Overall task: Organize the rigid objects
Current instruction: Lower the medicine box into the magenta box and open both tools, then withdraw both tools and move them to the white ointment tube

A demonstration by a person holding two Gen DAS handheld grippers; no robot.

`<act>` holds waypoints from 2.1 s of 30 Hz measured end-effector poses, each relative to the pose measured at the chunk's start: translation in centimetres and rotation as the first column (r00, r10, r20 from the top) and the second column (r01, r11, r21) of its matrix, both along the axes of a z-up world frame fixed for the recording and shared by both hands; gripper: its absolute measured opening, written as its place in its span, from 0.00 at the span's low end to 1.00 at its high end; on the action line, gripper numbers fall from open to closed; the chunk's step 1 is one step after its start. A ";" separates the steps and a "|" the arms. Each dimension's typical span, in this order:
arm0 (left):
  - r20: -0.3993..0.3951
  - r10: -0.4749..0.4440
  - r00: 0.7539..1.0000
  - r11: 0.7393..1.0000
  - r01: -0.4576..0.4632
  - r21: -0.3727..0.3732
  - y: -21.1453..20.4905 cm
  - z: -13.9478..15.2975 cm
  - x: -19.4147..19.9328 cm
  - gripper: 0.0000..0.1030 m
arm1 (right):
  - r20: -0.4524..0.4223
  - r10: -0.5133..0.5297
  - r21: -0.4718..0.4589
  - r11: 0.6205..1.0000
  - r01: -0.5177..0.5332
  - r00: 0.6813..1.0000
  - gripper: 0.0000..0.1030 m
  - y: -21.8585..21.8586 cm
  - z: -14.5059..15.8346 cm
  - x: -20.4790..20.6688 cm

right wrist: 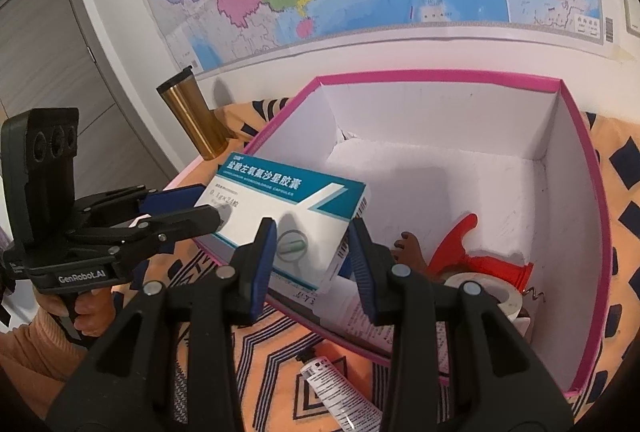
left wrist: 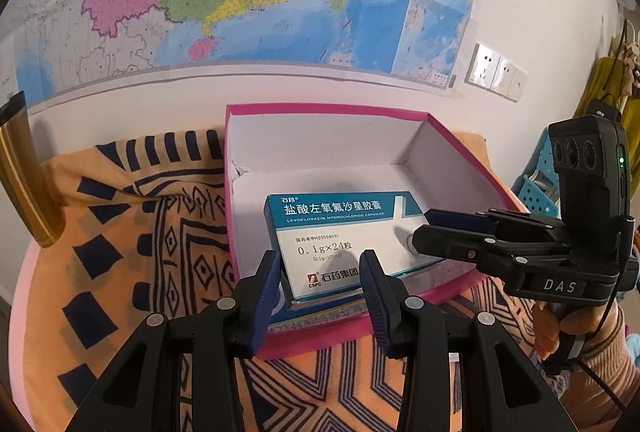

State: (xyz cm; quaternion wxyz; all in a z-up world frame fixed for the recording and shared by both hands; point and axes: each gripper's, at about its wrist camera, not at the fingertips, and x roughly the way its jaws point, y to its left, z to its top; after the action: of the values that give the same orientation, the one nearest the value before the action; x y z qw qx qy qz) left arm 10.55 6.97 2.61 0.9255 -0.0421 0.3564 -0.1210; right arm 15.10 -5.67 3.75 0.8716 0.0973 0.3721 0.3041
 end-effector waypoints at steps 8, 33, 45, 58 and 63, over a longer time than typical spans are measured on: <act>-0.017 0.006 1.000 1.000 -0.005 0.028 0.0 -0.3 0.4 0.39 | -0.027 0.007 -0.010 1.000 -0.008 1.000 0.39 0.2 -0.7 0.5; 0.010 0.028 1.000 1.000 -0.028 0.001 0.1 0.2 -1.2 0.42 | -0.061 0.019 -0.007 1.000 -0.020 0.998 0.39 0.8 -1.7 0.9; 0.055 0.012 0.998 1.000 -0.012 -0.002 -1.4 1.2 -3.8 0.49 | -0.016 0.004 0.020 1.000 -0.004 1.000 0.39 -0.6 -0.3 -1.3; 0.084 -0.009 0.996 1.000 0.007 0.025 -3.4 1.5 -6.1 0.50 | 0.041 -0.010 0.040 0.999 0.009 0.999 0.39 -2.1 1.4 -5.2; 0.080 -0.013 0.997 1.000 0.011 0.023 -3.9 1.3 -6.5 0.54 | 0.036 -0.010 0.058 0.998 0.008 0.999 0.39 -2.6 1.2 -6.8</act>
State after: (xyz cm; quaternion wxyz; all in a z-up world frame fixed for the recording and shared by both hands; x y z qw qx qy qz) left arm 4.02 3.03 3.88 0.9387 -0.0244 0.3206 -0.1242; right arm 8.32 -8.29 4.96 0.8764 0.1183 0.3467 0.3126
